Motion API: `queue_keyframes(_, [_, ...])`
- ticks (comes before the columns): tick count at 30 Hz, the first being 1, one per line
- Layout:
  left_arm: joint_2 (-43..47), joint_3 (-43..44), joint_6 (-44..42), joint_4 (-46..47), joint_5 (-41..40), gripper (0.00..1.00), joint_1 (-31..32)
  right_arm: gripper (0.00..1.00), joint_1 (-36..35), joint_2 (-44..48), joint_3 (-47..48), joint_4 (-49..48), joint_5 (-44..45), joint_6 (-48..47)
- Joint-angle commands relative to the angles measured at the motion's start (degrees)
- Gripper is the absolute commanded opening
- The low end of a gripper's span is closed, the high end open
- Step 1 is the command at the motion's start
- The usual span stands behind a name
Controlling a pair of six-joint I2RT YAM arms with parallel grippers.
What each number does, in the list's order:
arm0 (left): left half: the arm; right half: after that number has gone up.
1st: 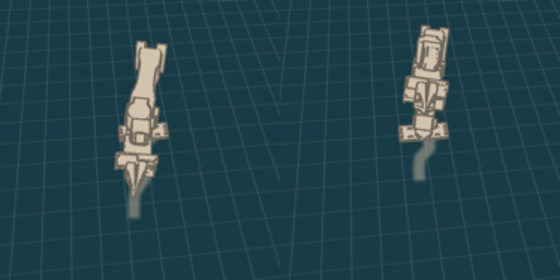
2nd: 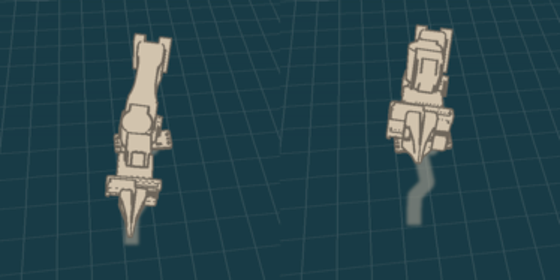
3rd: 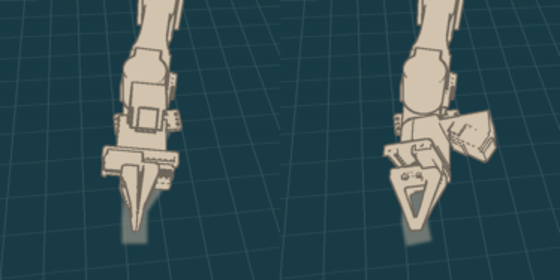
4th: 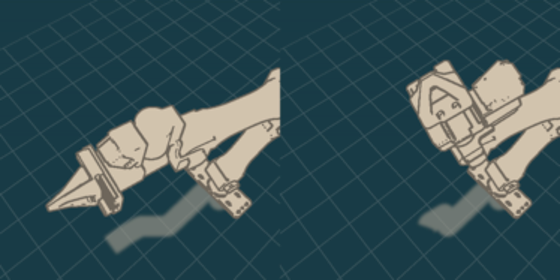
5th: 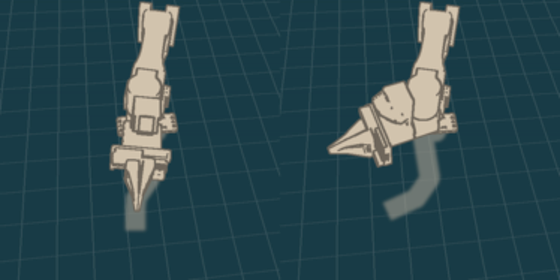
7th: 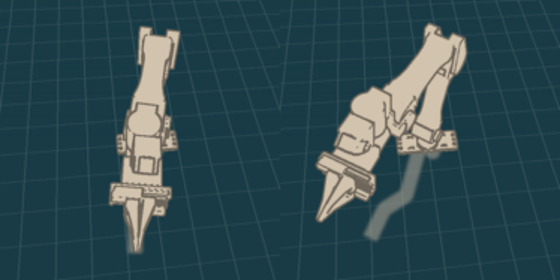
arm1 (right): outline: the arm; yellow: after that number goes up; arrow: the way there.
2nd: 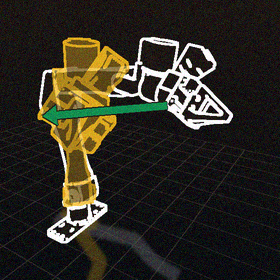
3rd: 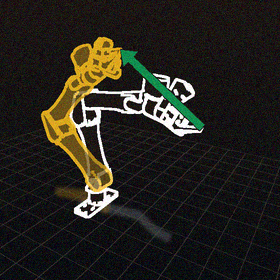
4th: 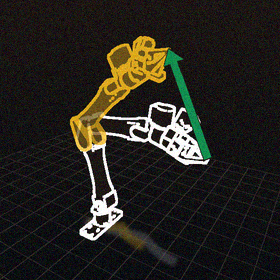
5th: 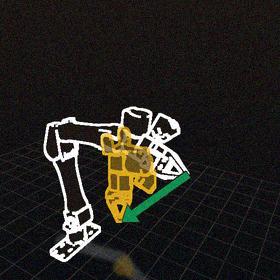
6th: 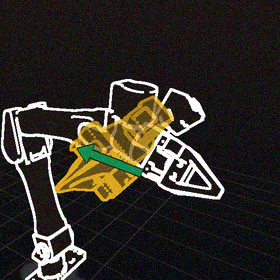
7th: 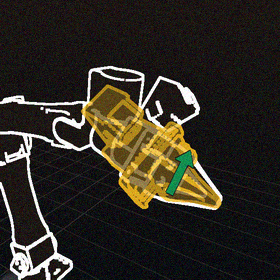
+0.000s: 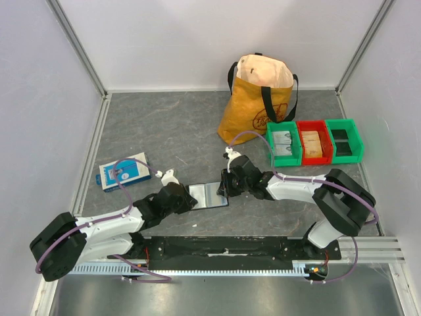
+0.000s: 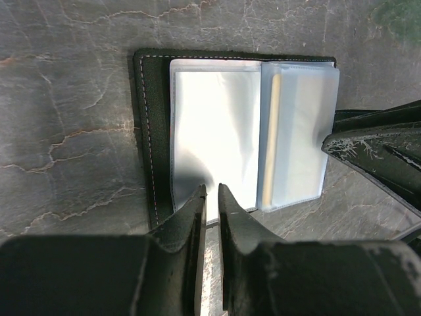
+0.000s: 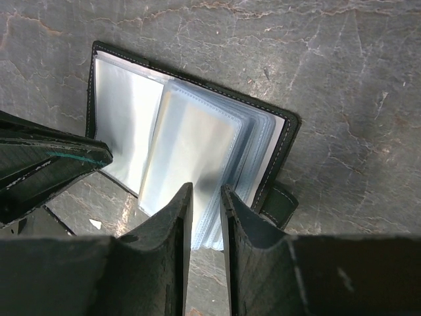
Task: Take the credit cards out of the card holder
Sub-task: Remove the credit card from the card holder.
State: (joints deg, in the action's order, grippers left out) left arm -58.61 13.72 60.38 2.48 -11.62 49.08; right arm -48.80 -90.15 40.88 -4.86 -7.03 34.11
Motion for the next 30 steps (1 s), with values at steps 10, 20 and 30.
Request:
queue_keyframes(10, [-0.89,0.00,0.35,0.51,0.63,0.18,-0.30,0.34,-1.04,4.02,3.15,2.75,0.61,-0.18])
queue_keyframes(20, [-0.80,-0.09,0.09,0.68,0.81,0.18,-0.30,0.43,-1.30,2.96,3.68,3.54,3.24,-0.53])
queue_keyframes(30, [-0.54,-0.27,0.18,0.86,0.89,0.18,-0.21,0.40,-1.39,-0.03,4.03,1.96,2.02,-0.27])
